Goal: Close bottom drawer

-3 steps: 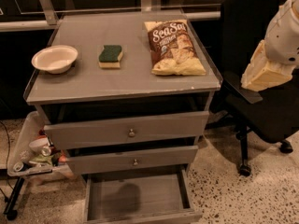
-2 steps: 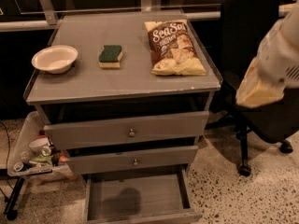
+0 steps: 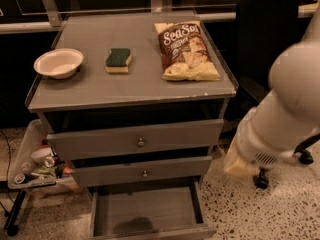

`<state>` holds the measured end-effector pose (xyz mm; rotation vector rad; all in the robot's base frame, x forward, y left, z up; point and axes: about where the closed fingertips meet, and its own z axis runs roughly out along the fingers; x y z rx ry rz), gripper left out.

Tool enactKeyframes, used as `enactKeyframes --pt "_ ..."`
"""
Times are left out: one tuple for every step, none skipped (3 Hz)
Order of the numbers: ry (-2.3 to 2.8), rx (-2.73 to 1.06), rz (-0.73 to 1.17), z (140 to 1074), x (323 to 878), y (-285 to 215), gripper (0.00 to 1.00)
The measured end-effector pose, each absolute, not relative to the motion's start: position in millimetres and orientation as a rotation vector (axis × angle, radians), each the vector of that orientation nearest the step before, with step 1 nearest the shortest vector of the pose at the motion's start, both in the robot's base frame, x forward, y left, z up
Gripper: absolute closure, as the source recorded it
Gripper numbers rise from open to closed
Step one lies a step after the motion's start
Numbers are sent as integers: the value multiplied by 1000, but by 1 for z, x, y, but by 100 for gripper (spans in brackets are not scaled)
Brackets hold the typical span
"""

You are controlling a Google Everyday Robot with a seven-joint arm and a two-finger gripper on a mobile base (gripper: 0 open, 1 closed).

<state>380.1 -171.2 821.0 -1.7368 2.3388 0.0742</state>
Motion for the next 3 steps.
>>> enactKeyframes --pt "2389 -1781 113 789 358 -173 100" --pt "2389 -1781 114 789 358 -173 100" --pt "2400 -1792 202 762 347 -162 100"
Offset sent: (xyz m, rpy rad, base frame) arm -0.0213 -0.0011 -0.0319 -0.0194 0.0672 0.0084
